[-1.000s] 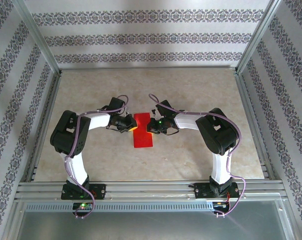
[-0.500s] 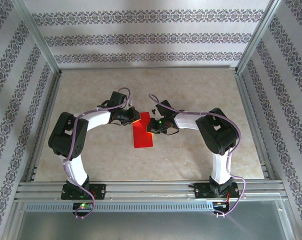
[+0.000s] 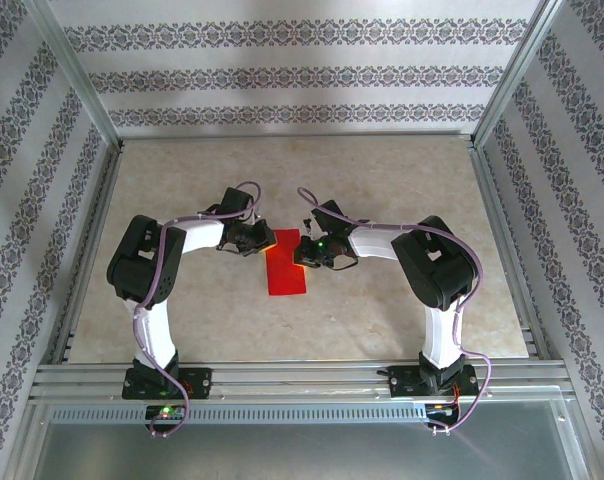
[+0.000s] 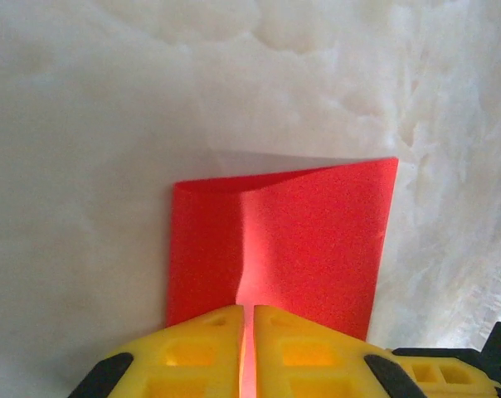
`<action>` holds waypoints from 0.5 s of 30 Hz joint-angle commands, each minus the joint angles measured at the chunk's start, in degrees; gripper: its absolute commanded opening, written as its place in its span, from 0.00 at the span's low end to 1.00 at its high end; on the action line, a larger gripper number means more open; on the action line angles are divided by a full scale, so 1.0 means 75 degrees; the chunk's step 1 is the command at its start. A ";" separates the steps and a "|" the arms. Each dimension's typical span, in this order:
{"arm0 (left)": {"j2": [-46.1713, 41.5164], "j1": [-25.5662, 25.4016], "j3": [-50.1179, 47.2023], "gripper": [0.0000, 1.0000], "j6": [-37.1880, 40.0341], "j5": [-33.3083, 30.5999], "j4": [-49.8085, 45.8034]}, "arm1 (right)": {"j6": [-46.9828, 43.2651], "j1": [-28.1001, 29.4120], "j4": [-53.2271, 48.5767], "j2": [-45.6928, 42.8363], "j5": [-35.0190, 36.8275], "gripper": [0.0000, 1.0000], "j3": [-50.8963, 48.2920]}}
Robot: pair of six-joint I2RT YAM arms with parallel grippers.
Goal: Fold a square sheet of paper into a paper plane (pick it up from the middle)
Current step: First fold the square sheet of paper in half at the center of the table.
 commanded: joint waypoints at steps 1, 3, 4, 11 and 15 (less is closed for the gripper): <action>0.0217 0.0470 0.0070 0.13 0.0452 -0.0621 -0.0421 | -0.0266 -0.0198 -0.2360 0.0862 0.1748 0.01 -0.0799; 0.0266 0.0631 0.0152 0.12 0.0549 -0.0631 -0.0501 | -0.0275 -0.0210 -0.2360 0.0863 0.1756 0.01 -0.0814; 0.0282 0.0696 0.0197 0.13 0.0594 -0.0615 -0.0574 | -0.0286 -0.0210 -0.2367 0.0851 0.1774 0.01 -0.0819; -0.0619 0.0550 0.0291 0.13 0.0919 -0.0061 -0.0916 | -0.0319 -0.0210 -0.2389 0.0793 0.1785 0.01 -0.0802; -0.0966 0.0184 0.0221 0.13 0.0727 0.0117 -0.0694 | -0.0322 -0.0222 -0.2396 0.0831 0.1792 0.01 -0.0777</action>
